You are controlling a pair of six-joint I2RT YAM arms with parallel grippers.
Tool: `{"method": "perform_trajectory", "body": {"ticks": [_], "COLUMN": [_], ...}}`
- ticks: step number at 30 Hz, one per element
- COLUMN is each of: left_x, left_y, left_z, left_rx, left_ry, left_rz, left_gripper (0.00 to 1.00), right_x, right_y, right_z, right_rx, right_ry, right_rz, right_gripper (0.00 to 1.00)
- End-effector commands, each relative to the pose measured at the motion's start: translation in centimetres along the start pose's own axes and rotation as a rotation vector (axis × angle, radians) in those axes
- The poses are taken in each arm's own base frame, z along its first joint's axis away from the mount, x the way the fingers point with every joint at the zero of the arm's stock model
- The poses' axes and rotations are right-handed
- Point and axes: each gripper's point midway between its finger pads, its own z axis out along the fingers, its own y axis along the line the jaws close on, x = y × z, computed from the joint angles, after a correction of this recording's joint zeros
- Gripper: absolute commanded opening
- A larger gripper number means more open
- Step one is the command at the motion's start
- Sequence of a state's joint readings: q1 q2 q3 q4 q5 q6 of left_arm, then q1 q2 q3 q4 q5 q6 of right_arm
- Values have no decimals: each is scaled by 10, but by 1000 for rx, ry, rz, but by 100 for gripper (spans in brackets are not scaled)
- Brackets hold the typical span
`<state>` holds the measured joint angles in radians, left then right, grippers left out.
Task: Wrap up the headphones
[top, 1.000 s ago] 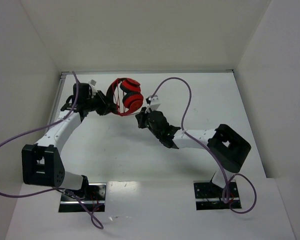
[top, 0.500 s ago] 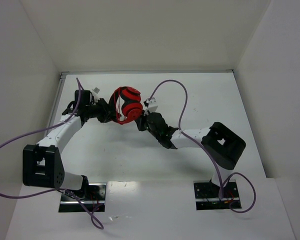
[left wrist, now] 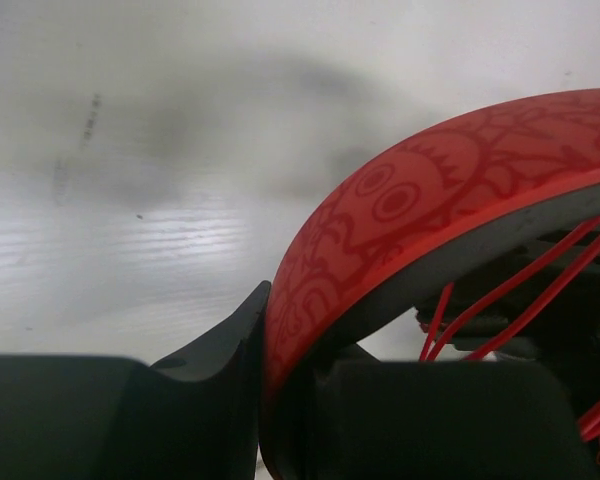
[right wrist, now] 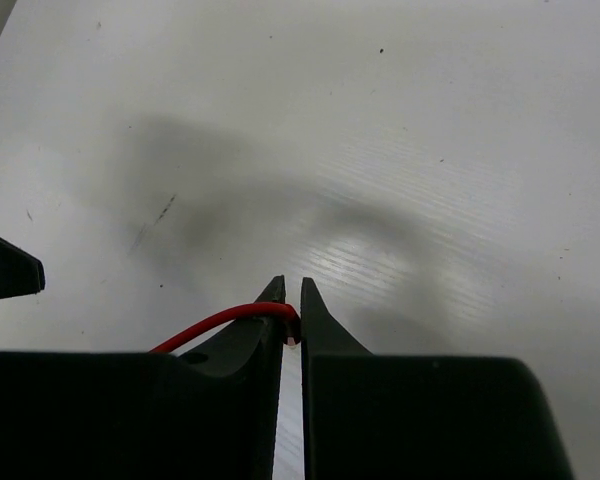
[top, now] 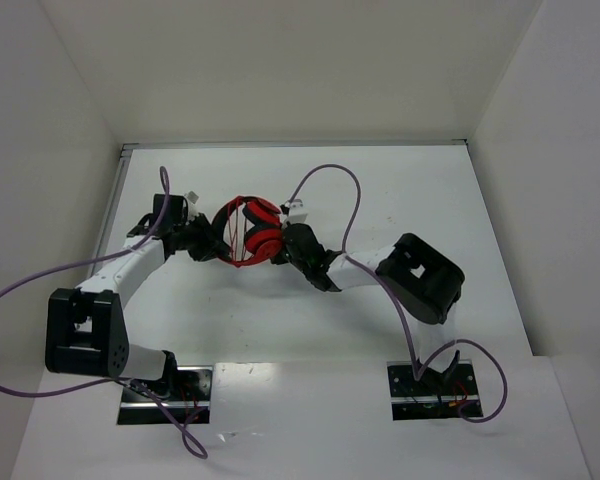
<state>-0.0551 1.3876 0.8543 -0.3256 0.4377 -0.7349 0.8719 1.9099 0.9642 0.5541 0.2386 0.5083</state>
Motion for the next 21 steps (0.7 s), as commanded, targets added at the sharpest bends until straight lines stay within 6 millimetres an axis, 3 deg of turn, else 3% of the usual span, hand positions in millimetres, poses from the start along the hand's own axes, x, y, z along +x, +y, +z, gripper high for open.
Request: {"method": "perform_trajectory", "body": {"ticks": [1,7,13,18,21], "left_x": [-11,-24,-17,-37,-39], "left_y": [9,25,41,54,65], "left_z": [-2,13,36,42,50], "left_rx": [-44,-112,-171,-308,-370], "left_ry": [-40,-34,55,8,28], "left_rz": [95,189,275,321,345], "left_gripper": [0,0,0,0,0], "right_x": [-26,-13,4,2,-5], "right_y": [-14,-31,-54,-68,-71], "right_z": [14,24,29,26,25], "right_rx": [32,48,92,139,165], "right_ry": [-68,-24,44,39,10], "right_rz": [52,54,74,108,129], "right_gripper": [1,2,4,5,5]}}
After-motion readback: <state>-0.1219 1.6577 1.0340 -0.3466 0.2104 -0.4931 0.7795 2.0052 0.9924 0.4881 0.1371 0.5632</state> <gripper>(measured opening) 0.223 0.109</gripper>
